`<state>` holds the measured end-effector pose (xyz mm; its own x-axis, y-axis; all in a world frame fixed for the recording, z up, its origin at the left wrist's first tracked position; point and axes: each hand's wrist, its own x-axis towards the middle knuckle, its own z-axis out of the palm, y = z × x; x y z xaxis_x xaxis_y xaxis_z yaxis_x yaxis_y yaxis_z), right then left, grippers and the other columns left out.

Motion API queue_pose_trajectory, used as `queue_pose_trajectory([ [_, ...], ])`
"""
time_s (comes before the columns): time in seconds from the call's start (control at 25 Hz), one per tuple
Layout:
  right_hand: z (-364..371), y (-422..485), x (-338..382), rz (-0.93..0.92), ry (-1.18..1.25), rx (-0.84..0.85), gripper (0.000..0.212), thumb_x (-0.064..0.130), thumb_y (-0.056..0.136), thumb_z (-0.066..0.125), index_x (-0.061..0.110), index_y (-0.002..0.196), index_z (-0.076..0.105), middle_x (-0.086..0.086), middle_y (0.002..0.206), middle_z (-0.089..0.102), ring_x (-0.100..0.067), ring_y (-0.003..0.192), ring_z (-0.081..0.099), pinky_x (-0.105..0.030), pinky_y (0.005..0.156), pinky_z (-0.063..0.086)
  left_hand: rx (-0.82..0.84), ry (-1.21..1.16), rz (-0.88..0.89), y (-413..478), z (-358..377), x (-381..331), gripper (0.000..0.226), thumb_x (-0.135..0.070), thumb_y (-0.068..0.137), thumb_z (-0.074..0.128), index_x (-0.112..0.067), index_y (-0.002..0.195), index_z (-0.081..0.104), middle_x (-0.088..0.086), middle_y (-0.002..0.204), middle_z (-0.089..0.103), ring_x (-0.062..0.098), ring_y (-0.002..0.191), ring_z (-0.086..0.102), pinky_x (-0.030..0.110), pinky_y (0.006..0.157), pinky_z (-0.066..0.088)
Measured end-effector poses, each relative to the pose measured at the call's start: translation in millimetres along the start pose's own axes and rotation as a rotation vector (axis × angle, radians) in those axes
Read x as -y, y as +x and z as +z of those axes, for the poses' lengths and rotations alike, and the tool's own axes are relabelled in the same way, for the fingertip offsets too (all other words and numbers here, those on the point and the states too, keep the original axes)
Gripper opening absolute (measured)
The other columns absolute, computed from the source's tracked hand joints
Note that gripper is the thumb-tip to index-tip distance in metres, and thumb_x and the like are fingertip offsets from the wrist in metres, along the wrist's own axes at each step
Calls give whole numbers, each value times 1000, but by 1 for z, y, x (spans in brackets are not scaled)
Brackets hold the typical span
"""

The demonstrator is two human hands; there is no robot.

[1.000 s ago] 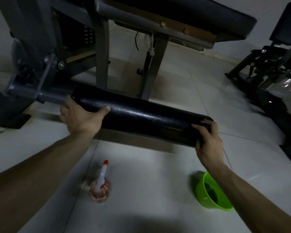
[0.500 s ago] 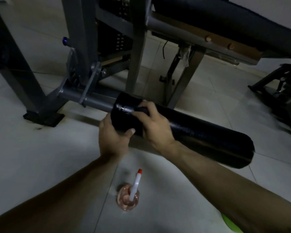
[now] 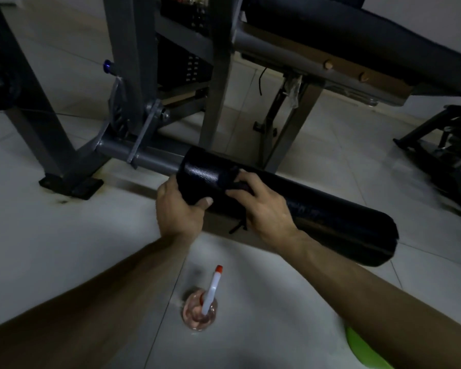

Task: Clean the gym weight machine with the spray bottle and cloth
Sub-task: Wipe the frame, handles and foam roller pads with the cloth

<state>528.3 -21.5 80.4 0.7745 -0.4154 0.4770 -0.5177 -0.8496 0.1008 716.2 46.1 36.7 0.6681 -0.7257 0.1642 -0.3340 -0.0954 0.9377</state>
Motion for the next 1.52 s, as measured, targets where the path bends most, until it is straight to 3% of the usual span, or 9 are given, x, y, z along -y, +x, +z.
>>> queue_pose_trajectory([
  [0.16,-33,-76,-47,231,-14,-84,44,11,87,50,13,127,69,-16,140,51,-35,114,63,-44,77,62,-53,55,-13,9,8,-17,79,-35,76,86,-16,143,50,13,139,51,34,133,46,45,112,42],
  [0.4,-76,-197,-99,552,-95,-98,62,-12,70,63,16,125,71,-11,141,50,-31,107,63,-41,69,60,-84,62,-45,5,29,-18,90,-36,88,76,-13,159,25,17,159,30,36,148,27,44,124,24],
  [0.64,-99,-249,-115,787,-89,-230,58,-14,74,63,16,124,71,-9,136,51,-30,103,63,-50,77,60,-107,-129,-225,0,38,-5,105,-60,72,73,-15,155,27,11,157,38,32,140,44,43,118,36],
  [0.72,-91,-232,-105,767,-59,-226,60,-13,72,63,15,125,70,-10,138,49,-31,109,60,-51,79,60,-49,-145,-167,-4,32,4,98,-58,73,72,-25,154,28,6,155,42,28,137,47,43,118,37],
  [0.88,-66,-167,-71,607,22,-201,53,-8,76,60,13,124,71,-13,137,49,-32,123,58,-42,81,60,77,-66,61,-11,16,20,87,-30,85,78,-29,155,27,7,154,43,27,140,44,46,119,36],
  [1.04,-40,-85,-34,351,40,-133,38,13,89,52,8,123,69,-17,136,51,-36,106,64,-40,73,61,85,-69,76,-12,12,18,89,-28,85,81,-29,157,28,6,152,45,25,139,45,44,116,39],
  [1.2,-1,9,16,132,74,-73,37,16,90,54,8,123,67,-18,133,50,-38,98,65,-43,61,61,46,-74,63,-11,8,14,85,-27,82,81,-31,153,35,6,145,50,24,131,53,36,104,48],
  [1.4,27,88,53,18,150,1,39,12,89,73,11,128,67,-15,139,48,-34,108,62,-46,70,61,41,12,90,-1,6,1,68,-39,84,64,-24,146,42,7,138,53,21,123,56,42,99,55],
  [1.52,23,97,45,13,151,39,36,10,89,71,14,125,69,-12,139,50,-31,107,63,-46,71,59,29,101,102,9,3,-7,69,-25,85,73,-22,147,42,9,137,51,25,124,54,44,101,53],
])
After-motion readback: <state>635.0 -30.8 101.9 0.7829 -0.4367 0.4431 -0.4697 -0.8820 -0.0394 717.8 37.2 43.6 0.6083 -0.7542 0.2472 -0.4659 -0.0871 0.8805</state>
